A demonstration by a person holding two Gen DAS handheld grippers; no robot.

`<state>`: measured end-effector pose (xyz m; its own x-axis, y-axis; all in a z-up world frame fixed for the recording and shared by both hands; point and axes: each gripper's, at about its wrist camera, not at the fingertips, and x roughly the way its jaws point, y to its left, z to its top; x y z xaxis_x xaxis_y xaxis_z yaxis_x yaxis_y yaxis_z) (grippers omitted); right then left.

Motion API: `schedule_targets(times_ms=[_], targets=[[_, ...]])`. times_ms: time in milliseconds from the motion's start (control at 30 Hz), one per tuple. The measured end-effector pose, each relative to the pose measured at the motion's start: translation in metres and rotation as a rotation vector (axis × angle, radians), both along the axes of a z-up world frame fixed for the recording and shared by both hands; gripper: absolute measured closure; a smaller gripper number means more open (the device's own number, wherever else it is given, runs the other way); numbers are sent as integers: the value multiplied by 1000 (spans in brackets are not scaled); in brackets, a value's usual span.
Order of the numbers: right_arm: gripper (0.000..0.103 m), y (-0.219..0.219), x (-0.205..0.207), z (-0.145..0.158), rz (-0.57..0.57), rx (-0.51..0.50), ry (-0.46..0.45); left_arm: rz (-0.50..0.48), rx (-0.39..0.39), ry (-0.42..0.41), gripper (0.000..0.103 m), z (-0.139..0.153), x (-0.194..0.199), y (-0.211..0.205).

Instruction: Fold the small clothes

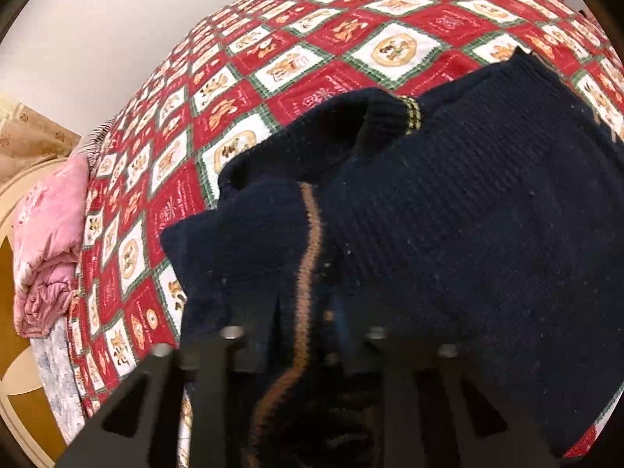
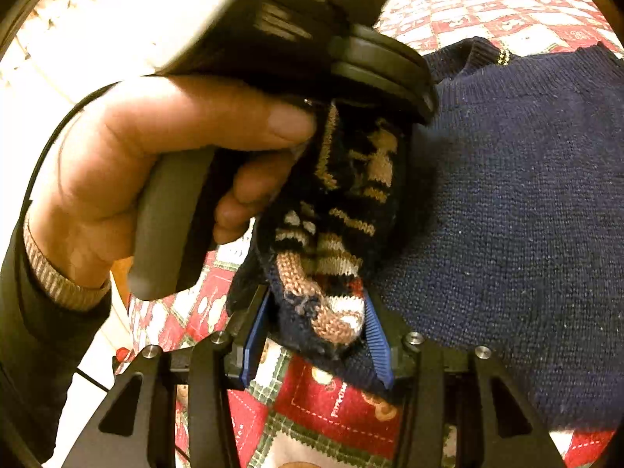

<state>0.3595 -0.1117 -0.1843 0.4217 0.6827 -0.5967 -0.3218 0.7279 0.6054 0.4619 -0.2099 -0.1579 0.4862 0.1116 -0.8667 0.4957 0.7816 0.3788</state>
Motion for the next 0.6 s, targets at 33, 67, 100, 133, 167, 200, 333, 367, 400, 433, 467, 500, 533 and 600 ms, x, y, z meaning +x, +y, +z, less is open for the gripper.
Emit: schedule_targets(times_ms=[33,67,100,133,167,200,333,367,400,433,467,500,533,600], targets=[[71,1,-2,0,1,-21,0,12,-29,8,84,2,3,4],[78,7,-1,0,2,-42,-4,32,-81,20,85,7,6,11],[80,9,-1,1,5,-39,-2,41,-136,33,85,11,8,16],[83,7,0,2,4,-23,3,49,-195,50,85,16,11,23],[84,5,-1,4,2,-14,0,75,-256,71,86,21,14,34],[84,3,-2,6,-3,-11,-11,91,-296,79,86,26,15,40],[85,-20,-9,20,-32,8,-44,128,-447,73,86,49,14,62],[85,-26,-10,25,-38,8,-54,138,-486,71,86,56,14,65],[85,-33,-14,29,-47,5,-64,147,-502,66,86,61,14,65],[85,-43,-16,35,-62,5,-73,149,-517,54,86,66,13,64],[85,-51,-20,37,-68,5,-79,146,-540,48,86,70,11,61],[85,-58,-23,41,-76,0,-90,140,-570,46,86,77,5,52],[85,-63,-29,46,-85,-12,-103,134,-577,41,86,81,4,46],[85,-77,-40,50,-99,-37,-121,113,-598,38,86,89,0,29]])
